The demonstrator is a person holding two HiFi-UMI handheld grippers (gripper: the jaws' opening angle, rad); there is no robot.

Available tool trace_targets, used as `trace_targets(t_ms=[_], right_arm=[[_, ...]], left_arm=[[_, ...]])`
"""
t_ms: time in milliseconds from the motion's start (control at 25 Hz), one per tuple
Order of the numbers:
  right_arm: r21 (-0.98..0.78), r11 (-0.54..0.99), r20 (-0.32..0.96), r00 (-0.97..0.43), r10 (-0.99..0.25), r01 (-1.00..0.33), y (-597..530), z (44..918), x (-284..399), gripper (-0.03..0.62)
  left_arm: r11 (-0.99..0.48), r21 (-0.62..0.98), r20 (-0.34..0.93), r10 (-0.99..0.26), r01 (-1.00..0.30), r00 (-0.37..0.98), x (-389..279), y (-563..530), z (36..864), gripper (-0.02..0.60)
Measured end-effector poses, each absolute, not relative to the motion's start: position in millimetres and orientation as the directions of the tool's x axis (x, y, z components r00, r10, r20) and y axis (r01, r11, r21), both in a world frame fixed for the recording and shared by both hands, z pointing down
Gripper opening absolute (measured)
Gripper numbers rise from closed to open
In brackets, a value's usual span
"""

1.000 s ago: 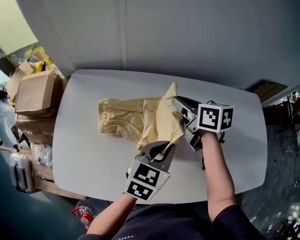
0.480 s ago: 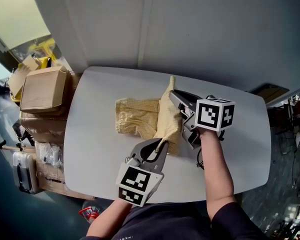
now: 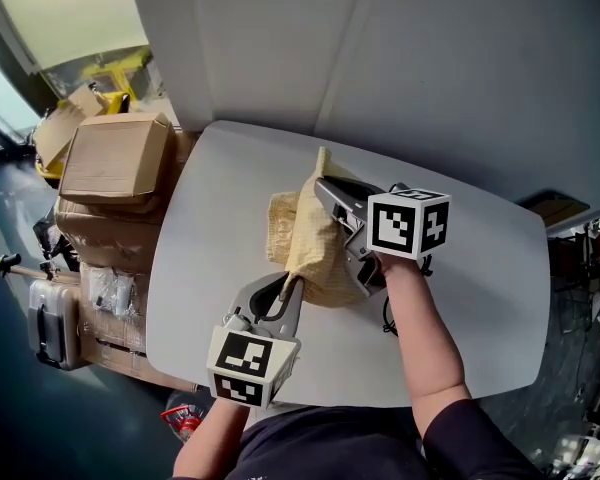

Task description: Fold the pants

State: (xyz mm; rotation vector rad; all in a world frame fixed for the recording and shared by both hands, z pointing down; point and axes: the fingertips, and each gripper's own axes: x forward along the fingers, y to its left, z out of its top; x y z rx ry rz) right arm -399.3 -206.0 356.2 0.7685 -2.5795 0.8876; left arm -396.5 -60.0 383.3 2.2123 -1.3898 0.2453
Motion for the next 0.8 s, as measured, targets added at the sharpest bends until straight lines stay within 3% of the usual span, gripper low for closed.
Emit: trace_targets(t_ms=[280,800], right_arm=[[-0.502,0.671,0.470,-0.824,-0.317,-0.545,-195.5,396.6,-442.8,0.025],[-0.450,0.670,0.548,-0.775,-0.315,-0.591,-185.5,443.4,-473.1,0.058]], left_arm=[[-0.280,0.305,0.486,-0.776,-0.910,0.402,-428.1,-48.0,419.6,0.038],[-0.274,0.285,0.562,-0.728,-0.919,0.392,-449.6,-38.6,458.7,0.061]])
